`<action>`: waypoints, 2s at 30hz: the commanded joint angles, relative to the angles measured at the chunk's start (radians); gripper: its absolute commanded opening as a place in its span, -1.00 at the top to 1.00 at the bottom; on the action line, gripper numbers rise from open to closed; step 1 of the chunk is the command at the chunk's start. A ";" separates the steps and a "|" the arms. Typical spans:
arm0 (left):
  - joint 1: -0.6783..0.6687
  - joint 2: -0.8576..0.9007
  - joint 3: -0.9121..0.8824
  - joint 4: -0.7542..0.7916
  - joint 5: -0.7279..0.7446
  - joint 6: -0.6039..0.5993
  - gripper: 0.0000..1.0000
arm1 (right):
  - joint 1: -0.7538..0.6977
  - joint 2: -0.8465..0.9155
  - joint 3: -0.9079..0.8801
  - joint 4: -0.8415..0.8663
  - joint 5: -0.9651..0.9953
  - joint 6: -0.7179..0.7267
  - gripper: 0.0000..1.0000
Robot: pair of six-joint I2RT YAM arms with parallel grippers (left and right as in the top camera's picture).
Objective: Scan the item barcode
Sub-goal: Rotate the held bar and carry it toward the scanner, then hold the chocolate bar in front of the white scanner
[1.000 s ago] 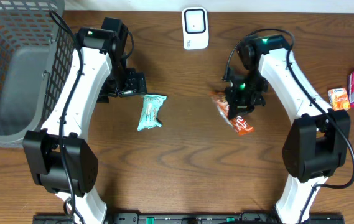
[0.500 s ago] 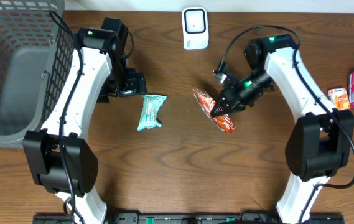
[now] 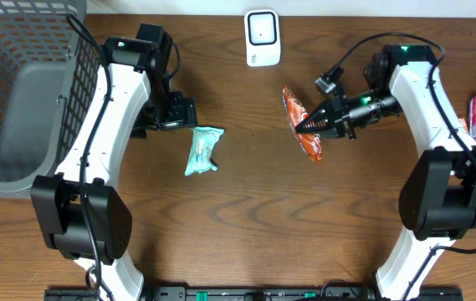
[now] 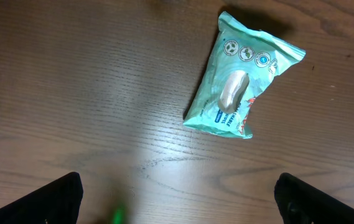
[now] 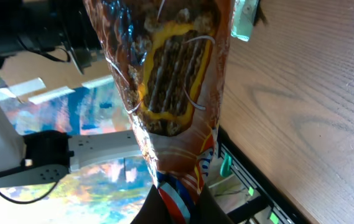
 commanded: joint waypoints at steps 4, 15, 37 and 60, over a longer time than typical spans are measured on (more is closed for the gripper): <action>0.004 -0.008 -0.001 -0.003 -0.010 0.010 -0.96 | -0.014 -0.011 0.008 0.000 -0.047 0.017 0.97; 0.004 -0.008 -0.001 -0.003 -0.010 0.010 -0.96 | -0.013 -0.011 0.008 0.029 0.029 0.014 0.98; 0.004 -0.008 -0.001 -0.003 -0.010 0.010 -0.96 | 0.142 -0.011 0.008 0.941 0.716 0.803 0.98; 0.004 -0.008 -0.001 -0.003 -0.010 0.010 -0.96 | 0.224 0.340 0.420 1.276 0.821 1.026 0.98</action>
